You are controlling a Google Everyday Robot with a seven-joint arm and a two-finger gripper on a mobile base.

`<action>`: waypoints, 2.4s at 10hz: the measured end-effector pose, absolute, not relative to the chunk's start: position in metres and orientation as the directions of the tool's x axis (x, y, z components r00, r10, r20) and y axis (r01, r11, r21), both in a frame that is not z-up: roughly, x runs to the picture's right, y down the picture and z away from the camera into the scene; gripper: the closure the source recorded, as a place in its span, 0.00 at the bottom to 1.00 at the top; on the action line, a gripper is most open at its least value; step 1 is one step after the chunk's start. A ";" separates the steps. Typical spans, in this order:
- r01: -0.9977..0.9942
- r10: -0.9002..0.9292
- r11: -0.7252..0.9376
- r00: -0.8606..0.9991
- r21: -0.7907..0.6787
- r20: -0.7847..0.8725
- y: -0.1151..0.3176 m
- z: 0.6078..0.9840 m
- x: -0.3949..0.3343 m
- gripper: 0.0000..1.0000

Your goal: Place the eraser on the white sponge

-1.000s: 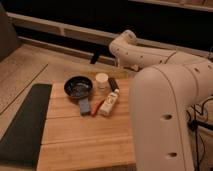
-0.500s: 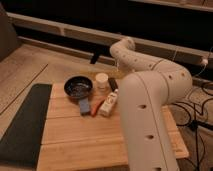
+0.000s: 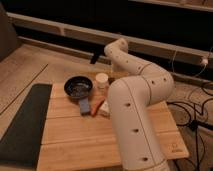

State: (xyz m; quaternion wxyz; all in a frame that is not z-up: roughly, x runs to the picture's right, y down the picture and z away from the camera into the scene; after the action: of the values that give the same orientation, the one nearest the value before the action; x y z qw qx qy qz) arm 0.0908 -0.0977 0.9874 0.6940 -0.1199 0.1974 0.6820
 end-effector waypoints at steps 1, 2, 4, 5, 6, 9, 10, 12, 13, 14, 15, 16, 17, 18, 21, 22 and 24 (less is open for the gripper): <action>-0.995 0.895 0.047 0.002 0.091 -0.446 -0.095 0.991 0.089 0.35; -0.995 0.890 0.053 0.007 0.088 -0.457 -0.090 0.994 0.090 0.35; -0.994 0.875 0.064 0.013 0.090 -0.484 -0.080 1.001 0.096 0.35; -0.994 0.871 0.064 0.012 0.089 -0.492 -0.077 1.004 0.097 0.35; -0.994 0.866 0.064 0.012 0.086 -0.500 -0.074 1.007 0.097 0.35; -0.997 0.850 0.064 0.033 0.040 -0.525 -0.067 1.016 0.081 0.35; -0.997 0.843 0.070 0.050 0.017 -0.535 -0.063 1.019 0.072 0.35; -0.997 0.825 0.079 0.065 0.001 -0.561 -0.053 1.022 0.068 0.35; -0.997 0.814 0.083 0.068 -0.001 -0.577 -0.048 1.024 0.068 0.35; -0.996 0.808 0.089 0.073 -0.001 -0.584 -0.045 1.025 0.069 0.35; -0.995 0.801 0.095 0.077 0.000 -0.593 -0.042 1.026 0.069 0.35; -0.995 0.793 0.102 0.081 0.001 -0.604 -0.038 1.028 0.069 0.35; -0.995 0.788 0.104 0.081 0.003 -0.610 -0.036 1.029 0.068 0.35; -0.994 0.780 0.106 0.081 0.004 -0.621 -0.032 1.030 0.067 0.35; -0.993 0.758 0.115 0.076 0.018 -0.648 -0.022 1.031 0.070 0.47; -0.993 0.754 0.117 0.072 0.026 -0.652 -0.021 1.031 0.074 0.57; -0.992 0.753 0.116 0.057 0.047 -0.655 -0.021 1.031 0.081 0.76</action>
State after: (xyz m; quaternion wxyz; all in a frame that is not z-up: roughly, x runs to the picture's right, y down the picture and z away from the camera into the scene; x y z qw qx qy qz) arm 0.0812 -0.0209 1.0311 0.6940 -0.2162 0.2760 0.6288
